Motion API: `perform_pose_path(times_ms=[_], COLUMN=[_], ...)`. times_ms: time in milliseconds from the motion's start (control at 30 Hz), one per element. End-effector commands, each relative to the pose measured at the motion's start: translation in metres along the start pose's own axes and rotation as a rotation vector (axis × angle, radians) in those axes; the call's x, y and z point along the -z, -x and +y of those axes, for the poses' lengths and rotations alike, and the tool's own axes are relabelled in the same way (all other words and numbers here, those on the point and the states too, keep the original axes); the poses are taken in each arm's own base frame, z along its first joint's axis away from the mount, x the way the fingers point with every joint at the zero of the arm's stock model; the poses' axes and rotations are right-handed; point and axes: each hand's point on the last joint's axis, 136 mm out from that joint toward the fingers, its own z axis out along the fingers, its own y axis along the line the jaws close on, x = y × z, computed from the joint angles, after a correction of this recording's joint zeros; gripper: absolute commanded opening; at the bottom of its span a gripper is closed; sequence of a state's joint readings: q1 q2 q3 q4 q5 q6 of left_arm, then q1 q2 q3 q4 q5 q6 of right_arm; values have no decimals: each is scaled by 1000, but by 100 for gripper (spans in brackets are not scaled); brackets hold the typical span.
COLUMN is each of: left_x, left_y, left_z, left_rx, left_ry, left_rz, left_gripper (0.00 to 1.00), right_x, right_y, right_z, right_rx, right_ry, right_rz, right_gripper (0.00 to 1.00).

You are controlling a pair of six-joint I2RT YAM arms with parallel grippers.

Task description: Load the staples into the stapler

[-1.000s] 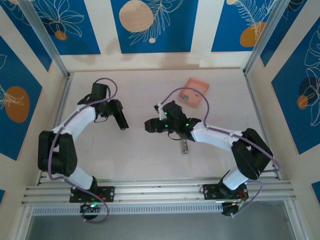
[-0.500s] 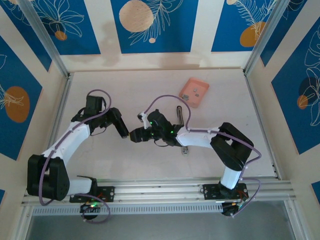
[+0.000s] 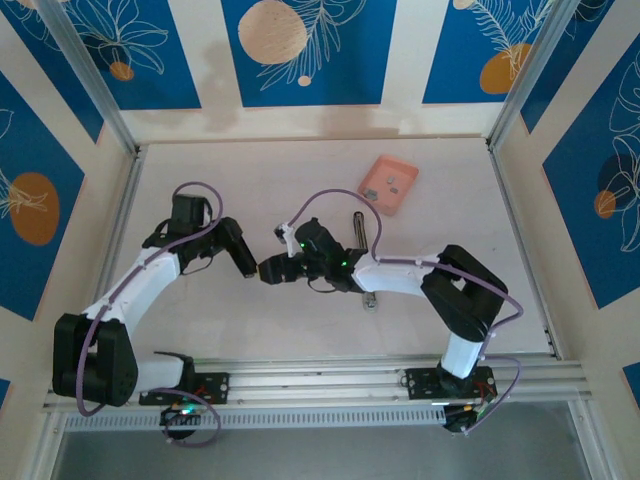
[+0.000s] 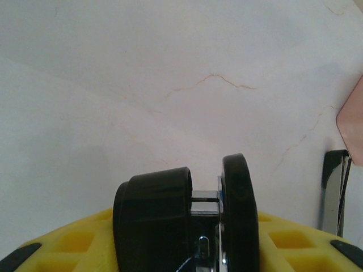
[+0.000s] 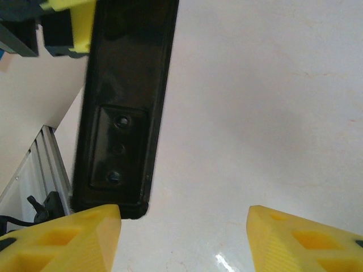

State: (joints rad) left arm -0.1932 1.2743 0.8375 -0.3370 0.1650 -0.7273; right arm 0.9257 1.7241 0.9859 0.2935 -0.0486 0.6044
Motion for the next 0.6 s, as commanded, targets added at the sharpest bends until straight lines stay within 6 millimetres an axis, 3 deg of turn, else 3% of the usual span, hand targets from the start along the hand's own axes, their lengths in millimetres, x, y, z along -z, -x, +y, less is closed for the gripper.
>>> perform_pose_path(times_ms=[0,200,567], left_x=[4,5,4], left_y=[-5,-5,-9], left_z=[-12,-16,-22], left_rx=[-5,-4,13], left_ry=[-57,-71,-95], left_rz=[13,16,32], left_gripper=[45,46,46], right_x=[17,6,-22], right_y=[21,24,26], right_z=[27,45,35], right_rx=[54,78,42], right_ry=[60,114,87], right_rz=[-85,-63,-30], right_gripper=[64,66,66])
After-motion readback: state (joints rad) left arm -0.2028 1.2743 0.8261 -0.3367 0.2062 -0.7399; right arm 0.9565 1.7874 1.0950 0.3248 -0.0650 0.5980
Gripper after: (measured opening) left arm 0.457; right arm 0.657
